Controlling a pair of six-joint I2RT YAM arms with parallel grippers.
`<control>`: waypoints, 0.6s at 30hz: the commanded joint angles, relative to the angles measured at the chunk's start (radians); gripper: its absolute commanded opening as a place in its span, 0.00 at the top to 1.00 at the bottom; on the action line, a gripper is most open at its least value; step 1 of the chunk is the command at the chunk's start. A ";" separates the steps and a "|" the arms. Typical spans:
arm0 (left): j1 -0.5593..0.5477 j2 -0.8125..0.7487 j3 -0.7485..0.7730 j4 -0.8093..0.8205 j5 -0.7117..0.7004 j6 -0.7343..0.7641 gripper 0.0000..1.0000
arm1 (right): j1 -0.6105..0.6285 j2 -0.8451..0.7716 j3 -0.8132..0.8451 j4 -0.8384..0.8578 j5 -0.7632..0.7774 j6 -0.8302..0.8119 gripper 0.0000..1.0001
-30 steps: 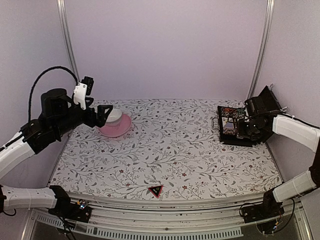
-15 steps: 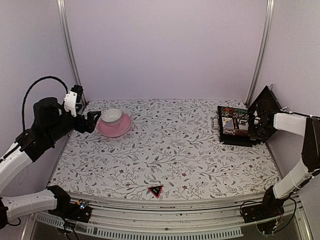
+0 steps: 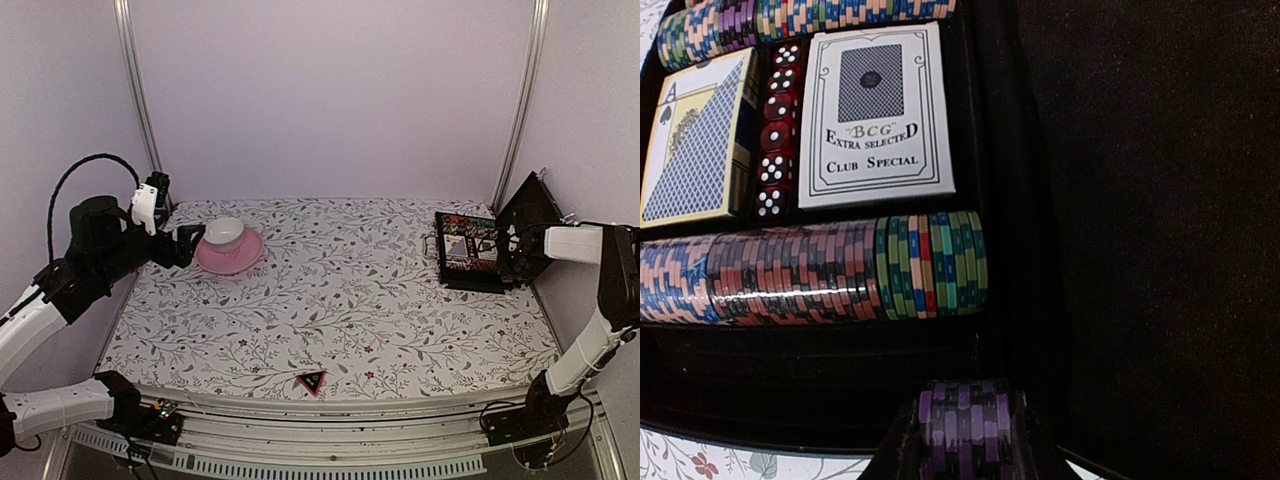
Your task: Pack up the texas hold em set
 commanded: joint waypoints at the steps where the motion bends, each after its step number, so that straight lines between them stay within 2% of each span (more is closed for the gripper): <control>1: 0.011 0.006 -0.016 0.022 0.029 0.005 0.04 | -0.018 0.037 0.027 0.047 -0.024 -0.018 0.98; 12: 0.011 0.015 -0.018 0.024 0.040 0.003 0.04 | -0.027 0.056 0.009 0.052 -0.112 -0.007 0.98; 18: 0.011 0.026 -0.017 0.026 0.045 0.003 0.04 | -0.027 0.035 -0.002 0.036 -0.083 0.007 0.97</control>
